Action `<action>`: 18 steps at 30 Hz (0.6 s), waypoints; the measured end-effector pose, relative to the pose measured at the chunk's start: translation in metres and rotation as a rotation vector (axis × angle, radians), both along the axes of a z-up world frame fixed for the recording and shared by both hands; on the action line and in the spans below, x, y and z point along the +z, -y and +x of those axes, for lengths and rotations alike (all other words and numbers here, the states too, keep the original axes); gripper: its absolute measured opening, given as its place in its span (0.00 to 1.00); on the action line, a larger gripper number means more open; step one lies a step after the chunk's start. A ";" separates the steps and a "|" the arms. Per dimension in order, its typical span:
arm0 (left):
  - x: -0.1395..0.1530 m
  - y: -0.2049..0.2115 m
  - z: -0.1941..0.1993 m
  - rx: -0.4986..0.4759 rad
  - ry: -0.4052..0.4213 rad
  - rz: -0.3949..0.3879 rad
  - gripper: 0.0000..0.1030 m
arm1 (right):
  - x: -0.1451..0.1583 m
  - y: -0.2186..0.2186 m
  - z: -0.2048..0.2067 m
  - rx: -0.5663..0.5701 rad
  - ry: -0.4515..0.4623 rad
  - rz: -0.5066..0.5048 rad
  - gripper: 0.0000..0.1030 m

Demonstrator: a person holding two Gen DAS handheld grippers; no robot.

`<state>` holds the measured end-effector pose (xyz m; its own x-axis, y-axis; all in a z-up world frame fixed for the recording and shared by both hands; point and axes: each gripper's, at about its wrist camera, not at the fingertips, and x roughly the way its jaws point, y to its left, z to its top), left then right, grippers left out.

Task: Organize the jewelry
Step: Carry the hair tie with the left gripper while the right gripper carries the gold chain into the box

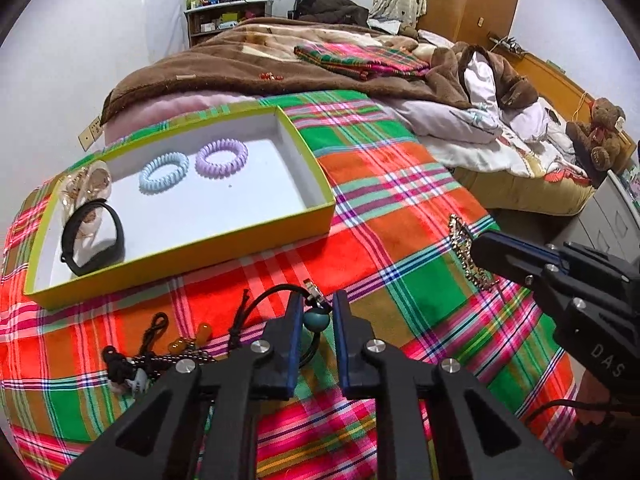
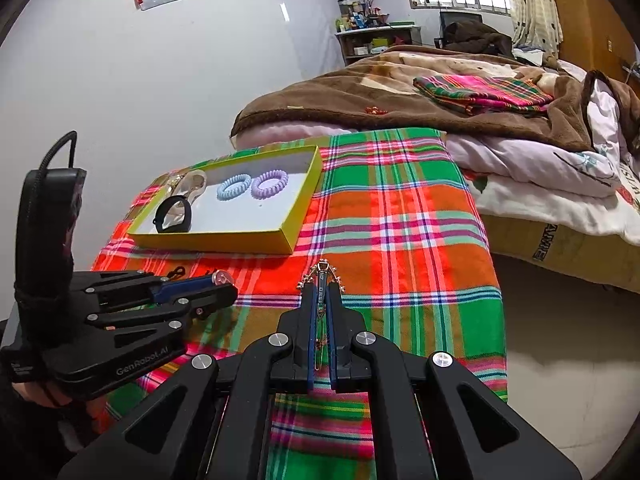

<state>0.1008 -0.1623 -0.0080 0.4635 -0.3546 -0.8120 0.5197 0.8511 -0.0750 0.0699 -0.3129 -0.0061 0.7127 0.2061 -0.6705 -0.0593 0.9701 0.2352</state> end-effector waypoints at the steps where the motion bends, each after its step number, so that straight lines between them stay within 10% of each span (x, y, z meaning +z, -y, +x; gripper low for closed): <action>1: 0.003 -0.001 0.000 0.001 0.005 -0.004 0.15 | 0.001 -0.001 0.000 0.000 0.003 -0.001 0.04; 18: 0.051 -0.030 0.011 0.044 0.095 -0.080 0.15 | 0.037 -0.014 0.019 0.009 0.080 -0.016 0.04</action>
